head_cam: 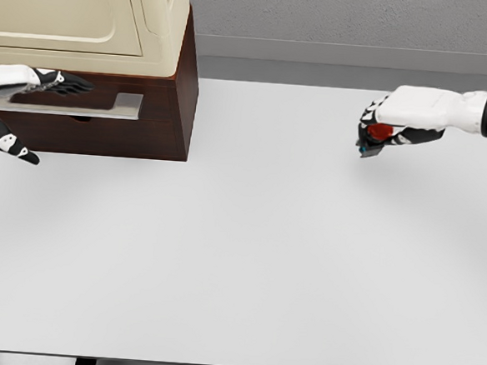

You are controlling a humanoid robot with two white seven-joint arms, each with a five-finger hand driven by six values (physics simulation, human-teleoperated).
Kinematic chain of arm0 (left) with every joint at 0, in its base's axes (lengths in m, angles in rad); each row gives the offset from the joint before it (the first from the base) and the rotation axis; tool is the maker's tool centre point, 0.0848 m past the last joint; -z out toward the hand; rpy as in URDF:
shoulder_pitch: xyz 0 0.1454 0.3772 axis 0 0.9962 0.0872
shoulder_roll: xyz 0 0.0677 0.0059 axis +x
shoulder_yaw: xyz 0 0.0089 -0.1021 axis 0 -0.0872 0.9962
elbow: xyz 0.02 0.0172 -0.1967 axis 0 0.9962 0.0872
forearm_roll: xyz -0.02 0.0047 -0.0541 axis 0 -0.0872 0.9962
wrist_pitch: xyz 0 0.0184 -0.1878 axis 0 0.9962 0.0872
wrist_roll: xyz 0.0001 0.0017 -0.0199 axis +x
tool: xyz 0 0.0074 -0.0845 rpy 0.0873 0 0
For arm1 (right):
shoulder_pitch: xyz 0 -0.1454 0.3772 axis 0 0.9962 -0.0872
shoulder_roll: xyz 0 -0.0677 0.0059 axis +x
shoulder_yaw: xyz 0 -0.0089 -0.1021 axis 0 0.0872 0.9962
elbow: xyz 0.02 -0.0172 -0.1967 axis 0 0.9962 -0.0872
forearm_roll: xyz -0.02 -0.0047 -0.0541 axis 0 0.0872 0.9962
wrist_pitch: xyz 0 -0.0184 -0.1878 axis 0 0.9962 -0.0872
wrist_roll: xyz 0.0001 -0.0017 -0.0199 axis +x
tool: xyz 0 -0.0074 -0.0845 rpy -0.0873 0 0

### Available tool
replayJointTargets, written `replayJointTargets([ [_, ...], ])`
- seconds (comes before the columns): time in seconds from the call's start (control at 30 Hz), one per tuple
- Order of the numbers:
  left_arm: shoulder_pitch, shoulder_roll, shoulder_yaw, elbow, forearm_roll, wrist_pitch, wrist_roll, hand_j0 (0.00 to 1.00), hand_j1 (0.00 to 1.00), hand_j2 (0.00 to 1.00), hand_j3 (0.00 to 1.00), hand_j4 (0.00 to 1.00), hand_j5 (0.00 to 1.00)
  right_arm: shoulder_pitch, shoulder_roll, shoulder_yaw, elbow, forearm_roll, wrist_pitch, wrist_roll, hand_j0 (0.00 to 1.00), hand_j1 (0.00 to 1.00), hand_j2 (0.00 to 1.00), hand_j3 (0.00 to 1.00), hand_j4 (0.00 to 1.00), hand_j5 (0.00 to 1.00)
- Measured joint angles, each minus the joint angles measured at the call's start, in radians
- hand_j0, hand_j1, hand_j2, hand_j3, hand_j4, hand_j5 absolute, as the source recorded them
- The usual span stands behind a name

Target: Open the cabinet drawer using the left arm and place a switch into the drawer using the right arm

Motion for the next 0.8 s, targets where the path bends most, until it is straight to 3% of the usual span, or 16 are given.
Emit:
replayJointTargets([
  [0.4,0.015,-0.051,0.000,0.071,-0.024,0.032,0.000,1.00,1.00,1.00,1.00,1.00,1.00,-0.002,-0.018,0.032,-0.114,-0.057,0.000,0.000,0.47,0.47,0.47,0.47,0.47,0.47],
  [0.8,0.020,-0.095,0.002,0.082,-0.031,0.035,0.000,1.00,1.00,1.00,1.00,1.00,1.00,-0.008,-0.033,0.050,-0.207,-0.117,0.000,0.000,0.47,0.47,0.47,0.47,0.47,0.47],
])
